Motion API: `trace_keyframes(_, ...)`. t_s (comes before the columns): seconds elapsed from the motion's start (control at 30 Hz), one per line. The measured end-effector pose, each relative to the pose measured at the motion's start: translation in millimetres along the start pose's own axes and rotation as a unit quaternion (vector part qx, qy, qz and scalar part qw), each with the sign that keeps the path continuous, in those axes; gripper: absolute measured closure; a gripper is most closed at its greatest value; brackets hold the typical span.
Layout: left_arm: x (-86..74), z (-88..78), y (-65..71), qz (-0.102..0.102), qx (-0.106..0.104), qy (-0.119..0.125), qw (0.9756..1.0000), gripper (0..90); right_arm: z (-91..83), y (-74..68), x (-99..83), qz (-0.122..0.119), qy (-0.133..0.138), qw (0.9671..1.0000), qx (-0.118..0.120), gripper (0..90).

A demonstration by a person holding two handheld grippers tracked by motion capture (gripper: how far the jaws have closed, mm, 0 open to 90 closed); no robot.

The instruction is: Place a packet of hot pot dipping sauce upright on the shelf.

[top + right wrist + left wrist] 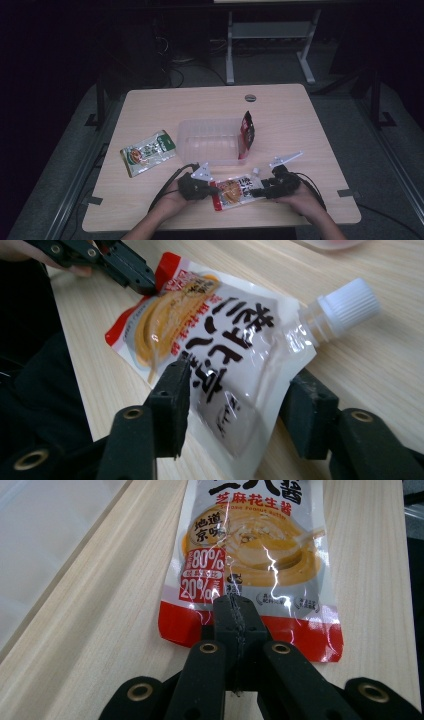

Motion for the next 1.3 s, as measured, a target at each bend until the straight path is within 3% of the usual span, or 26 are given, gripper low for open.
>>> trace_keyframes(0.17,-0.6,-0.2,-0.2,0.002,0.002,0.002,1.0000,89.9,2.8,-1.9,2.8,0.000,0.002,1.0000,0.007,57.6)
trace_keyframes(0.2,-0.7,-0.3,-0.4,0.004,0.001,0.002,1.0000,89.9,0.1,-1.0,5.0,0.005,0.014,0.9997,0.019,64.7)
trace_keyframes(0.27,-0.5,-0.3,-0.6,0.003,0.002,0.004,1.0000,89.9,-3.6,-2.1,7.1,0.009,0.024,0.9992,0.030,70.0)
trace_keyframes(0.57,-0.5,-0.2,-0.3,0.006,0.002,0.004,1.0000,89.9,-9.4,-11.7,13.5,-0.022,0.043,0.9978,0.046,85.9)
trace_keyframes(0.7,-0.4,-0.2,-0.2,0.006,0.002,0.005,1.0000,89.9,-11.0,-16.9,15.9,-0.047,0.046,0.9970,0.041,89.1)
trace_keyframes(0.93,-0.4,-0.5,-1.4,0.010,0.004,0.004,0.9999,89.9,-16.0,-28.4,20.9,-0.057,0.067,0.9936,0.071,89.9)
trace_keyframes(1.3,-0.8,-2.6,-2.8,-0.014,-0.007,0.006,0.9999,87.6,-18.1,-54.6,37.1,-0.084,0.098,0.9855,0.109,90.0)
Point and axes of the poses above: each handheld gripper's, and its own axes: z roughly forward along the jaws, x roughly out of its top, y roughly to its right, the point moved 9 cm from there along z, roughly forward along the jaws, and after that the axes turned 1 degree about x, right-handed, at the moved point
